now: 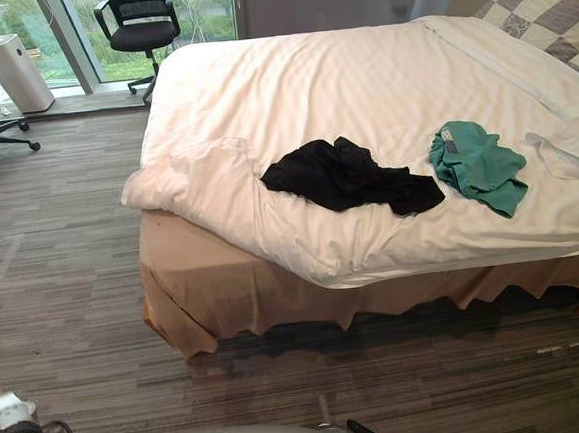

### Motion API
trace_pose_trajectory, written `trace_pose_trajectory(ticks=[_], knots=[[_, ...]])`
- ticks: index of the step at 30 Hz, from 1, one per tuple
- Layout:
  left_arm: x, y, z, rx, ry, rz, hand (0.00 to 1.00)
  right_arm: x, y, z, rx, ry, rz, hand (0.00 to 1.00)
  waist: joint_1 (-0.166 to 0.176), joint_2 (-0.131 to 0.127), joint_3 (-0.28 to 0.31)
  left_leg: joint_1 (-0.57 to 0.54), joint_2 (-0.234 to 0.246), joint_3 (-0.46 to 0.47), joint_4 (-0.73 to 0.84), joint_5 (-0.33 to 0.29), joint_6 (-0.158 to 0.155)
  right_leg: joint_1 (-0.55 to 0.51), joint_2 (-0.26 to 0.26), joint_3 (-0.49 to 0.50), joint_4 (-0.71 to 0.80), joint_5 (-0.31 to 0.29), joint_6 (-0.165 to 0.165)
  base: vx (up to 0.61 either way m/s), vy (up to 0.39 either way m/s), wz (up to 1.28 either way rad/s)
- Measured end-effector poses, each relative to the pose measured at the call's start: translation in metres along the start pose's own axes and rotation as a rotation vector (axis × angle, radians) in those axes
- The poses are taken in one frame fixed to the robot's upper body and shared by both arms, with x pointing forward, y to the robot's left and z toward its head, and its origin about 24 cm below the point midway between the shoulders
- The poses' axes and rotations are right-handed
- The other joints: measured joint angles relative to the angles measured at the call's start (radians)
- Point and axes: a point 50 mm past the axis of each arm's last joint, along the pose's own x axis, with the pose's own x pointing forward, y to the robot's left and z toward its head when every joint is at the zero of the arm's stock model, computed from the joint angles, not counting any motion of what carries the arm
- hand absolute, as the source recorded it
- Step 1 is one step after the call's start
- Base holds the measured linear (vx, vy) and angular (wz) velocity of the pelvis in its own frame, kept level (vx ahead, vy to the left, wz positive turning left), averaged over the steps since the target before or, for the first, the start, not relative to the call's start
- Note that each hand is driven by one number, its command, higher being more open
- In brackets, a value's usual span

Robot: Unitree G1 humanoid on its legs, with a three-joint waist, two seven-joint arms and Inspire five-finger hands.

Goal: Tidy up the quilt and then pick up the clothes from the bed and put them into the laundry hamper

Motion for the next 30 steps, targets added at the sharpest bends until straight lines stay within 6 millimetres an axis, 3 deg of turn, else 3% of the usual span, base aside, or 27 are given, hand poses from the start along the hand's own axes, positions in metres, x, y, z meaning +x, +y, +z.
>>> trace_pose_trajectory(ticks=[4, 8, 12, 15, 20, 24, 27, 30], knots=[[-0.033, -0.064, 0.012, 0.143, -0.172, -0.255, 1.00, -0.001, 0.001, -0.001, -0.013, -0.001, -0.002, 1.00, 0.017, -0.010, -0.008, -0.021, -0.008, -0.020, 0.002, 0.004, 0.006, -0.011, -0.005, 0.003, 0.000, 0.002, -0.003, 0.04, 0.019, 0.14], [-0.086, -0.116, 0.016, 0.381, -0.433, -0.592, 1.00, -0.001, 0.001, 0.000, -0.009, -0.013, 0.014, 1.00, 0.017, -0.014, -0.011, -0.023, -0.012, -0.033, 0.007, 0.000, 0.012, -0.011, -0.009, 0.034, -0.001, 0.002, -0.004, 0.02, 0.031, 0.10], [-0.126, -0.141, 0.006, 0.602, -0.634, -0.840, 1.00, 0.000, -0.001, 0.001, 0.006, -0.023, 0.036, 1.00, 0.006, -0.002, -0.017, -0.031, -0.017, -0.027, 0.020, -0.007, 0.020, -0.021, -0.015, 0.057, -0.005, 0.003, -0.004, -0.02, 0.005, -0.08], [-0.150, -0.149, -0.007, 0.721, -0.726, -0.973, 1.00, 0.000, -0.004, -0.001, 0.037, -0.014, 0.046, 1.00, -0.017, 0.009, -0.016, -0.042, -0.021, -0.021, 0.025, -0.012, 0.019, -0.029, -0.018, 0.083, -0.018, 0.007, 0.000, -0.06, 0.013, -0.10], [-0.215, -0.184, -0.031, 0.837, -0.949, -1.263, 1.00, 0.001, -0.003, 0.009, 0.083, -0.048, 0.046, 1.00, -0.044, 0.017, -0.008, -0.135, -0.018, -0.009, 0.061, -0.011, 0.024, -0.117, -0.021, 0.110, -0.015, 0.033, 0.010, -0.06, 0.008, -0.08], [-0.272, -0.234, -0.020, 0.823, -1.265, -1.363, 1.00, 0.003, 0.006, 0.034, 0.107, -0.116, 0.063, 1.00, -0.077, 0.035, 0.034, -0.228, -0.017, 0.033, 0.074, 0.002, 0.037, -0.223, -0.019, 0.158, -0.022, 0.076, 0.011, -0.07, 0.013, -0.27], [-0.290, -0.251, -0.011, 0.794, -1.350, -1.352, 1.00, 0.003, 0.010, 0.042, 0.100, -0.141, 0.071, 1.00, -0.099, 0.035, 0.063, -0.242, -0.017, 0.051, 0.075, 0.002, 0.037, -0.243, -0.017, 0.182, -0.037, 0.094, 0.010, -0.01, 0.005, -0.28], [-0.303, -0.265, -0.005, 0.801, -1.422, -1.334, 1.00, 0.001, 0.014, 0.050, 0.083, -0.176, 0.082, 1.00, -0.100, 0.031, 0.081, -0.277, -0.013, 0.072, 0.080, 0.001, 0.037, -0.290, -0.015, 0.204, -0.037, 0.106, 0.007, -0.02, -0.007, -0.16]])
